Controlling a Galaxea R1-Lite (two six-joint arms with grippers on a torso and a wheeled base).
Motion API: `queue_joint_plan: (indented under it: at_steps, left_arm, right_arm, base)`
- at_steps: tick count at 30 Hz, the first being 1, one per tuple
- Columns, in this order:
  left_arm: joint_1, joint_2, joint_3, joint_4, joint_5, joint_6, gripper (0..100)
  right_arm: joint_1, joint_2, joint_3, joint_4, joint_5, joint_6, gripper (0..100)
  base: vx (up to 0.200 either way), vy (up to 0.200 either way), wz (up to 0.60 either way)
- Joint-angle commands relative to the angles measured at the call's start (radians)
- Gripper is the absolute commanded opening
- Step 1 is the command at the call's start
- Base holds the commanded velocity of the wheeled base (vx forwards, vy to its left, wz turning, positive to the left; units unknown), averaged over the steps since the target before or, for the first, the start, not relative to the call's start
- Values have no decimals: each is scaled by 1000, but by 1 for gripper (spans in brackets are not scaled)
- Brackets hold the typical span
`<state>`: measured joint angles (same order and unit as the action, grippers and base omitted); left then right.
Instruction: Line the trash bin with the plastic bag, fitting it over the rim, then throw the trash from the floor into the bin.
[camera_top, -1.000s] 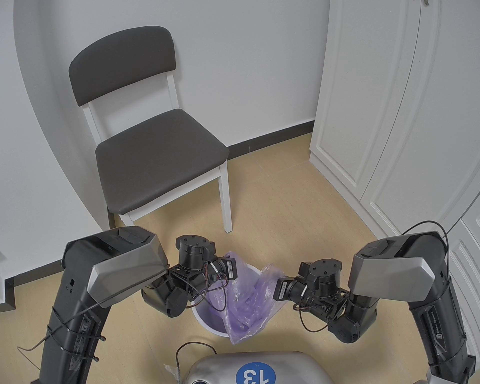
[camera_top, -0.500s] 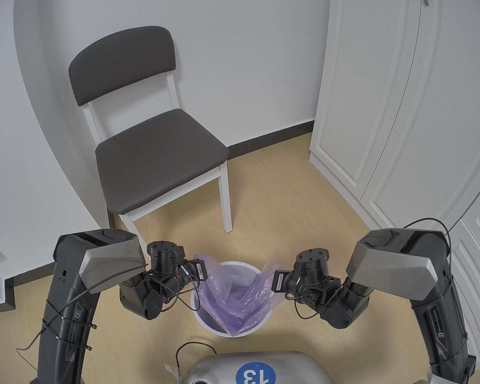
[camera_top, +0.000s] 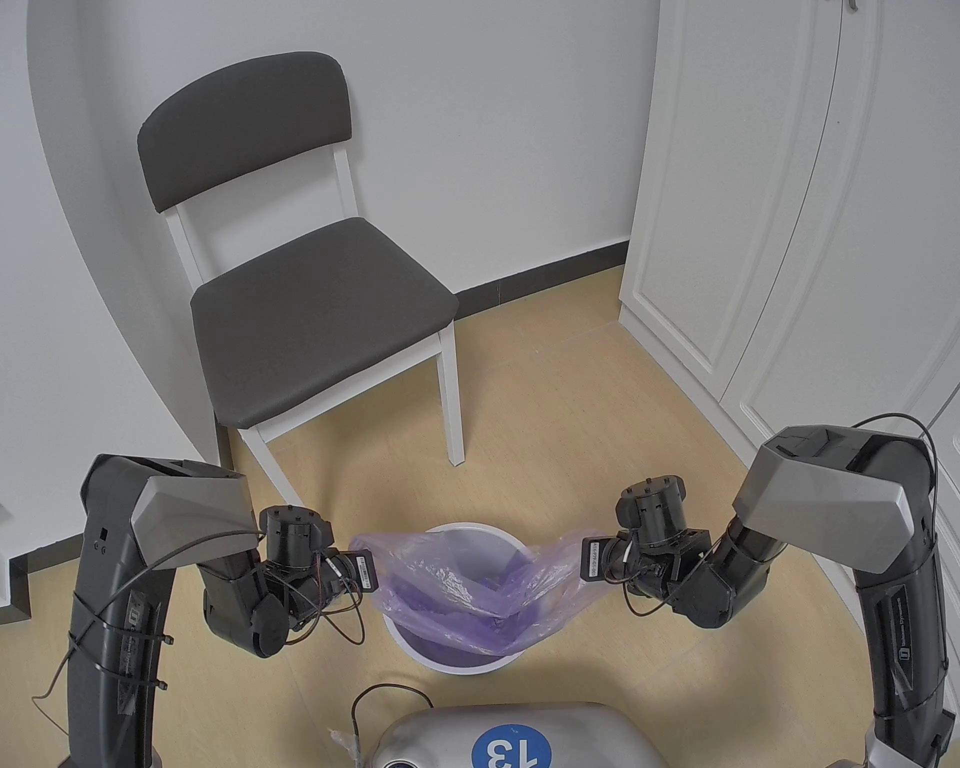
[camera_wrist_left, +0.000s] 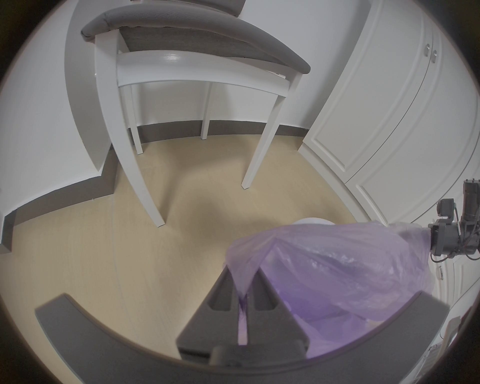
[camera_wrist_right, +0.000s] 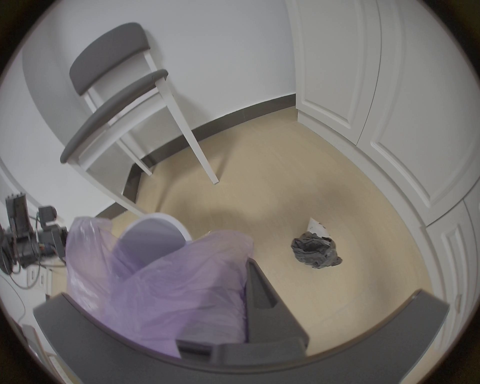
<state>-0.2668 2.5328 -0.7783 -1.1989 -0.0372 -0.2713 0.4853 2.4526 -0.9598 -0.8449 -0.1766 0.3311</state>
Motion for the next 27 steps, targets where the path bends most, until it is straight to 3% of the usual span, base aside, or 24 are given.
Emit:
queue_joint_plan:
  at_steps: [1,18,27]
  left_arm:
    - [3,-9,30,-4,0,15,0]
    - [0,-91,145,1,-1,80,0]
    - [-9,-147,217,1,-1,81,0]
  right_arm:
    - [-7,-14,29,12,0,-26,0]
    - [56,-124,151,64,2,-89,0]
    - [87,-204,246,79,5,-175,0]
  base:
    - [0,0,0]
    - [0,0,0]
    - [0,0,0]
